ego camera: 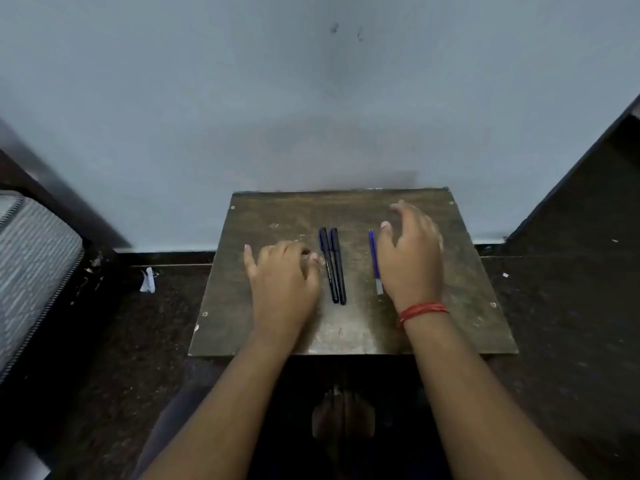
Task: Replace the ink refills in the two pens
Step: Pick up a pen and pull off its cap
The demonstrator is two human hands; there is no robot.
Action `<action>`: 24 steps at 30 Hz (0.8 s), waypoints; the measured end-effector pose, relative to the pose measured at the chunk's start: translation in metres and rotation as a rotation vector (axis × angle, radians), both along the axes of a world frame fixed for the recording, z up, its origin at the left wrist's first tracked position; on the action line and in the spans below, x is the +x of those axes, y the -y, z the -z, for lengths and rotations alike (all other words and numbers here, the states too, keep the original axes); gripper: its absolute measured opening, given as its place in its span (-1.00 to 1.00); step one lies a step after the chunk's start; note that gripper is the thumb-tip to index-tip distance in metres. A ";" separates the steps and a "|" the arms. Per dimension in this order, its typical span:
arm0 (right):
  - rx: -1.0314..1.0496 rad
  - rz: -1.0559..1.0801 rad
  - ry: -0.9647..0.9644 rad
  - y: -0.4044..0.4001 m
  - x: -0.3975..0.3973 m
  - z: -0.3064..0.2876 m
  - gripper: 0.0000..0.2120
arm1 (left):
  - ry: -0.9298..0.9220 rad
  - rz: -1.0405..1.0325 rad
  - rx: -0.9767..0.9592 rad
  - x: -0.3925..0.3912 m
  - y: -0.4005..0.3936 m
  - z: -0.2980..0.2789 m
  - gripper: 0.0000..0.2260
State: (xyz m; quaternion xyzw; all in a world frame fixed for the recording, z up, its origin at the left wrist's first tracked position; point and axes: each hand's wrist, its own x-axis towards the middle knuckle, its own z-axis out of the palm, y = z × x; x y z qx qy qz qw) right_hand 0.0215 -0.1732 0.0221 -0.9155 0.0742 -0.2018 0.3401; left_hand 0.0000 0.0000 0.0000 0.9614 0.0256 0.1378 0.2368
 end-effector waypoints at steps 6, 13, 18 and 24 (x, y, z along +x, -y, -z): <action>0.034 -0.003 0.104 -0.004 0.035 0.006 -0.75 | 0.030 0.023 -0.014 0.037 0.007 0.019 -0.83; 0.067 -0.042 0.072 -0.003 0.026 0.013 -0.78 | -0.023 0.047 0.010 0.035 0.010 0.026 -0.81; 0.098 -0.060 0.071 -0.006 0.021 0.010 -0.79 | -0.059 0.049 0.031 0.032 0.013 0.023 -0.82; 0.110 -0.081 0.041 -0.006 0.020 0.013 -0.84 | -0.133 0.073 0.047 0.033 0.009 0.019 -0.80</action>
